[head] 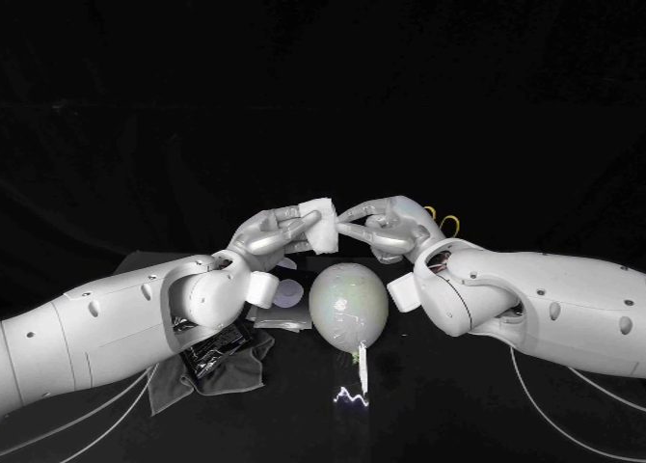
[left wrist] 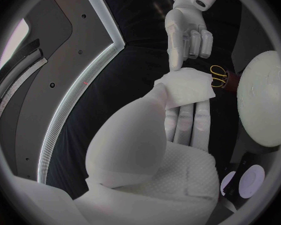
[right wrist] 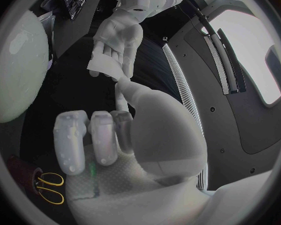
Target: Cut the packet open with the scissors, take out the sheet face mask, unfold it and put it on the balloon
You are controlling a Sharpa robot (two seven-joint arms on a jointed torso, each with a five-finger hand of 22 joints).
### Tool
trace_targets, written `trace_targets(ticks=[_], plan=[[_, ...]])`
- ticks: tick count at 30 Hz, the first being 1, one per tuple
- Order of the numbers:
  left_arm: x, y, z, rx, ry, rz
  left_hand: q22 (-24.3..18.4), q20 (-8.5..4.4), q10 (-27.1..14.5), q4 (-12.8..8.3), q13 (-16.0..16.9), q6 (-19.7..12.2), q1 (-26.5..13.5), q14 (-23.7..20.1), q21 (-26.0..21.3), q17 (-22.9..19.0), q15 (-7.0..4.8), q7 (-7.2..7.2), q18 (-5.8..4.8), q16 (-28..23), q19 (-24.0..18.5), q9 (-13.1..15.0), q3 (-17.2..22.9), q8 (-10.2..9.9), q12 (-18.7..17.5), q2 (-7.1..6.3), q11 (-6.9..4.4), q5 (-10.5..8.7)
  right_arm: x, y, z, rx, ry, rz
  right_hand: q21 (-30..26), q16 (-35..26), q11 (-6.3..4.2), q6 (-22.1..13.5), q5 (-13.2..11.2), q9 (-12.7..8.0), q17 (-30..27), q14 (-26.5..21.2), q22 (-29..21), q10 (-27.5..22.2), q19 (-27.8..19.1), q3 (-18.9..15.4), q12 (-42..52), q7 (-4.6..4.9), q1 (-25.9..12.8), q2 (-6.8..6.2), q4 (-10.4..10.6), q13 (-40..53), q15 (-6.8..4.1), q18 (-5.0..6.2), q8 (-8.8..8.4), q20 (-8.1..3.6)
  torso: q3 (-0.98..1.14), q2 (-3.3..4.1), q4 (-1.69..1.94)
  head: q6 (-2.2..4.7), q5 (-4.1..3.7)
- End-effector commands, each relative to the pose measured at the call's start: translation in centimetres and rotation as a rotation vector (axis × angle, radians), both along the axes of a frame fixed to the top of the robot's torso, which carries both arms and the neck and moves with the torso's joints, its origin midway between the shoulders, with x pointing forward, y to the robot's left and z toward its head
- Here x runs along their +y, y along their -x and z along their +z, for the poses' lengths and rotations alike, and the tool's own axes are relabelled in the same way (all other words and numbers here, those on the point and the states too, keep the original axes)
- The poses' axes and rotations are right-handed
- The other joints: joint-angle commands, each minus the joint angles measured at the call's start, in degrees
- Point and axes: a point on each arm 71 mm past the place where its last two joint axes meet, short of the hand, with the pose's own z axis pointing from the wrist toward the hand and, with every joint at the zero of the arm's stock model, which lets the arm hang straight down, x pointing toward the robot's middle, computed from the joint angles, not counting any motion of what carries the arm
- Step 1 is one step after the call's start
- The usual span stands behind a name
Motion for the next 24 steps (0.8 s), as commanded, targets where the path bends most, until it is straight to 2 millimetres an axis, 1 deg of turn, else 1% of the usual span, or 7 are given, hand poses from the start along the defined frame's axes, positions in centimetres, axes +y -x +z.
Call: trace_targets(ticks=[1, 4, 6, 8, 10, 15, 24], plan=[[0.0, -0.1, 0.1, -0.011, -0.019, 0.015, -0.2, 0.24, -0.7, 0.4, -0.1, -0.8, -0.3, -0.8, -0.5, 0.0, 0.41, 0.69, 0.43, -0.4, -0.1, 7.0, 0.2, -1.0, -0.4, -1.19, 0.60, -0.04, 0.2, 0.2, 0.0, -0.001, 0.000, 0.020, 0.2, 0.2, -1.48, 0.1, 0.2, 2.0, 15.1, 7.1, 15.1, 6.9, 6.0, 0.4, 0.4, -0.22, -0.6, 0.07, 0.0, 15.1, -1.53, -0.79, 0.48, -0.26, 0.02, -0.01, 0.01, 0.07, -0.05], [0.1, -0.2, 0.0, -0.010, -0.045, 0.046, -0.3, 0.89, -4.5, 0.6, -0.2, -3.6, -1.4, -2.6, -1.7, -0.1, 1.47, 2.52, 0.23, -1.3, -1.5, 5.4, 0.0, -4.0, -0.4, -2.92, 2.16, -0.03, 0.2, 0.2, 0.0, 0.013, -0.008, 0.020, 0.2, 0.2, -1.50, 0.1, 0.2, 2.2, 15.1, 7.1, 15.1, 6.9, 6.0, 0.6, 0.4, -0.24, -0.8, 0.04, -0.1, 15.1, -1.54, -0.79, 0.70, -0.27, 0.02, -0.02, -0.02, 0.09, -0.07], [0.2, -0.3, 0.0, -0.009, -0.066, 0.069, -0.3, 1.01, -5.0, 0.6, -0.2, -3.9, -1.5, -2.9, -1.9, -0.1, 1.62, 2.73, 0.18, -1.4, -1.7, 5.2, -0.2, -4.4, -0.4, -3.35, 2.35, -0.08, 0.2, 0.3, -0.1, 0.025, -0.014, 0.019, 0.2, 0.2, -1.51, 0.1, 0.2, 2.3, 15.1, 7.1, 15.1, 6.9, 6.0, 0.7, 0.4, -0.26, -0.9, 0.04, -0.2, 15.1, -1.55, -0.79, 0.86, -0.28, 0.02, -0.02, -0.02, 0.10, -0.09], [0.4, -0.4, -0.1, -0.004, -0.089, 0.096, -0.3, 1.86, -7.7, 0.6, -0.1, -5.5, -2.3, -4.8, -3.1, -0.2, 2.61, 3.80, -0.20, -2.2, -3.4, 4.2, -0.4, -6.2, -0.3, -4.42, 3.43, -0.03, 0.2, 0.3, -0.2, 0.040, -0.023, 0.017, 0.2, 0.2, -1.53, 0.1, 0.2, 2.4, 15.1, 7.1, 15.1, 6.9, 6.0, 0.9, 0.4, -0.28, -1.0, 0.02, -0.3, 15.1, -1.55, -0.79, 1.03, -0.29, 0.01, -0.02, -0.03, 0.13, -0.09], [0.6, -0.5, -0.3, 0.004, -0.109, 0.119, -0.3, 2.21, -8.6, 0.6, -0.1, -6.2, -2.7, -5.7, -3.6, -0.2, 2.97, 4.13, -0.32, -2.5, -4.1, 3.8, -0.7, -6.8, -0.4, -4.93, 3.78, -0.03, 0.2, 0.3, -0.2, 0.054, -0.031, 0.015, 0.2, 0.2, -1.54, 0.1, 0.2, 2.5, 15.1, 7.1, 15.1, 6.9, 6.0, 1.0, 0.4, -0.30, -1.1, 0.01, -0.3, 15.1, -1.56, -0.79, 1.15, -0.29, 0.01, -0.01, -0.02, 0.14, -0.11], [1.0, -0.8, -0.6, 0.030, -0.162, 0.172, -0.3, 3.24, -10.9, 0.4, 0.0, -7.8, -3.6, -8.7, -4.8, -0.3, 4.11, 5.14, -0.81, -3.3, -6.7, 3.1, -1.4, -8.1, -0.2, -5.82, 4.80, -0.03, 0.2, 0.4, -0.4, 0.092, -0.054, 0.008, 0.2, 0.2, -1.56, 0.0, 0.2, 2.7, 15.1, 7.1, 15.1, 6.9, 6.0, 1.2, 0.4, -0.32, -1.3, -0.02, -0.5, 15.1, -1.58, -0.79, 1.41, -0.31, 0.02, 0.01, -0.01, 0.08, -0.17], [1.2, -0.9, -0.9, 0.054, -0.194, 0.193, -0.2, 3.54, -11.7, 0.4, 0.1, -8.2, -4.5, -9.9, -4.8, 0.0, 4.47, 5.41, -0.75, -3.2, -7.9, 2.9, -2.2, -8.4, 0.0, -6.27, 5.10, -0.04, 0.2, 0.4, -0.8, 0.153, -0.088, -0.012, 0.2, 0.2, -1.58, -0.1, 0.2, 2.9, 15.1, 7.1, 15.1, 6.9, 6.0, 1.4, 0.4, -0.35, -1.5, -0.07, -0.6, 15.1, -1.60, -0.79, 1.67, -0.32, -0.02, 0.00, 0.00, -0.03, -0.37]])
